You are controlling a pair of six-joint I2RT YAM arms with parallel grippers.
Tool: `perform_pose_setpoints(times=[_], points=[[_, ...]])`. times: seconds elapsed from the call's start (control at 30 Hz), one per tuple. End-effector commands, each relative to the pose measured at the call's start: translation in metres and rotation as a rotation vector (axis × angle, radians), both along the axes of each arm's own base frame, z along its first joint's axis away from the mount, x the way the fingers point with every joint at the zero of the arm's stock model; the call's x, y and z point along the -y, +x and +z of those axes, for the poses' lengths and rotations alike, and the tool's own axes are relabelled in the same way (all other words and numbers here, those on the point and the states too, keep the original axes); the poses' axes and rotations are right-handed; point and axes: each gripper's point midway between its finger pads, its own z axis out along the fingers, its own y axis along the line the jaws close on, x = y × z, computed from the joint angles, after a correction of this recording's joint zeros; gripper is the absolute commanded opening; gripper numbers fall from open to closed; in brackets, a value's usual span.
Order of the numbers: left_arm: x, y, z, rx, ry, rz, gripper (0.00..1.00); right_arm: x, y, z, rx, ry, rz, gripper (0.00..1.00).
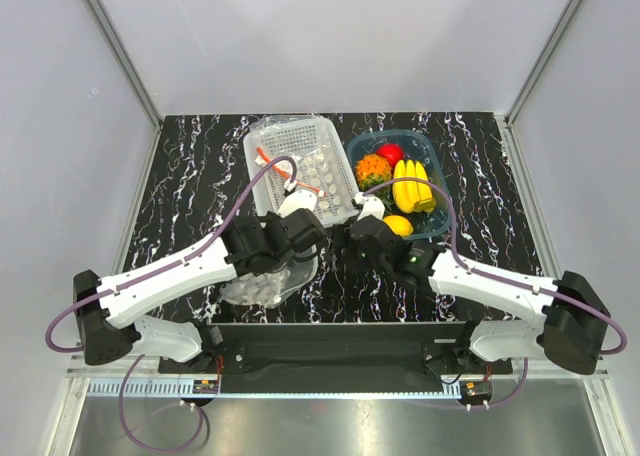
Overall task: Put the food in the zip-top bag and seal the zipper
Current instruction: Open the zipper of the food storage bag at the center of the board, then pick up the fake fruit from the bin.
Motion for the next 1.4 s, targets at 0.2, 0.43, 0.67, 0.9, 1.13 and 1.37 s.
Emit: perform_pose_setpoints(times=[0.2,0.43,0.67,0.9,1.13,1.37], points=[[0.019,0.003,-0.001,-0.004,-0.06,-0.047,0.0,0.04,0.035,0.055,0.074,0.046,-0.071,0.81],[0.023,0.001,0.002,-0.007,-0.086,-0.066,0.0,0.094,0.08,0.054,0.05,-0.02,-0.189,0.8],[0.027,0.001,0.004,-0.006,-0.107,-0.09,0.0,0.117,0.119,0.048,0.022,-0.023,-0.246,0.8],[0.029,0.0,0.004,-0.01,-0.112,-0.111,0.0,0.119,0.165,0.037,-0.005,-0.104,-0.269,0.84],[0.03,-0.004,0.006,-0.017,-0.133,-0.133,0.0,0.121,0.193,0.009,-0.046,-0.167,-0.287,0.83],[0.03,-0.007,0.007,-0.022,-0.143,-0.144,0.0,0.113,0.208,-0.02,-0.096,-0.184,-0.27,0.84]])
